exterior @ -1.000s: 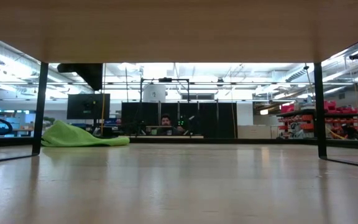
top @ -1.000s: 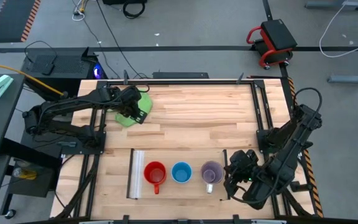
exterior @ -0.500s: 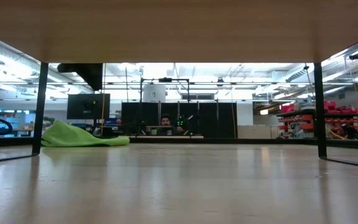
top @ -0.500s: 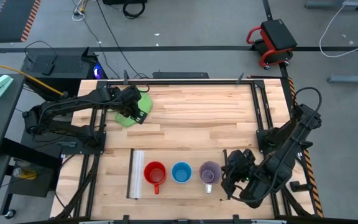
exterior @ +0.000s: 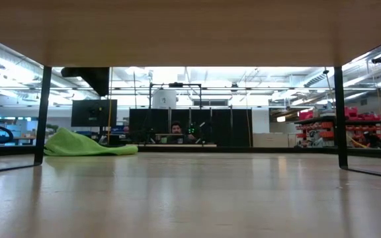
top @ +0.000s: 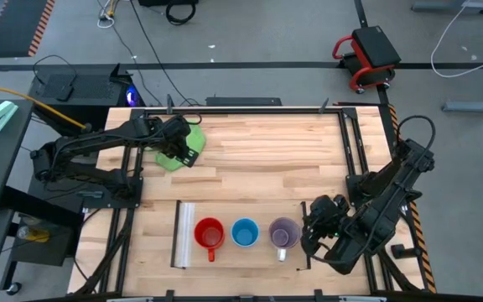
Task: Stack small to large cups/mugs on shelf
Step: Return to Home Position
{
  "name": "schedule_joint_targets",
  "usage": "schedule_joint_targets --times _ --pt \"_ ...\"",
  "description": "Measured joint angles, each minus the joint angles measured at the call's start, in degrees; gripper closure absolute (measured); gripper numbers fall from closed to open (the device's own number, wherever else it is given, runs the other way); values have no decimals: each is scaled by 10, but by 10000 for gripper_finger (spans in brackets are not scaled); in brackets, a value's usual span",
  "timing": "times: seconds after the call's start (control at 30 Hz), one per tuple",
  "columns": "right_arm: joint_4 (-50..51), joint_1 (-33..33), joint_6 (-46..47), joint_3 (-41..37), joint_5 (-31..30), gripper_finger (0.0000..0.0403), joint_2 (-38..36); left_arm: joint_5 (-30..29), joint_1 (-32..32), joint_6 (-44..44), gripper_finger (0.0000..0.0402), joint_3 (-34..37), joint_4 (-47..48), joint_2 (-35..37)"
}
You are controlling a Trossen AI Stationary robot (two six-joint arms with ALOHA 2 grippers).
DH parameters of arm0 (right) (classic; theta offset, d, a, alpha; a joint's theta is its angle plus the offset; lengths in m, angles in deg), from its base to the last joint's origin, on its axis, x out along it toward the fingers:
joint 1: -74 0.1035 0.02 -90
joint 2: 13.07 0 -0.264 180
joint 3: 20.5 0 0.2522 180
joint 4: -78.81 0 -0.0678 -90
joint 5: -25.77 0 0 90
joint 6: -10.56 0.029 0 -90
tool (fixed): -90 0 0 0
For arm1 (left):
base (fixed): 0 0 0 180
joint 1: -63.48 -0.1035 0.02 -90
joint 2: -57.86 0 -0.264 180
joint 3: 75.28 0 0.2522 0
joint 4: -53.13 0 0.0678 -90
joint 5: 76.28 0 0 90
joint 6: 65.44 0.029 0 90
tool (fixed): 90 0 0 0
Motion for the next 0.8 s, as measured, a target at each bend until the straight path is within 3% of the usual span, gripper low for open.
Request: schedule_joint_targets --times 0.2,0.43,0.63,0.8 --pt "14 1 -7 0 -39 402 -47 0 0 -11 348 0 0 0" --pt "24 1 -82 1 -122 397 -128 0 0 -15 348 -28 2 0" --pt "22 1 -134 1 -180 395 -214 0 0 -15 343 -100 10 0" --pt "13 1 -134 1 -184 394 -275 0 1 3 349 -187 28 0"
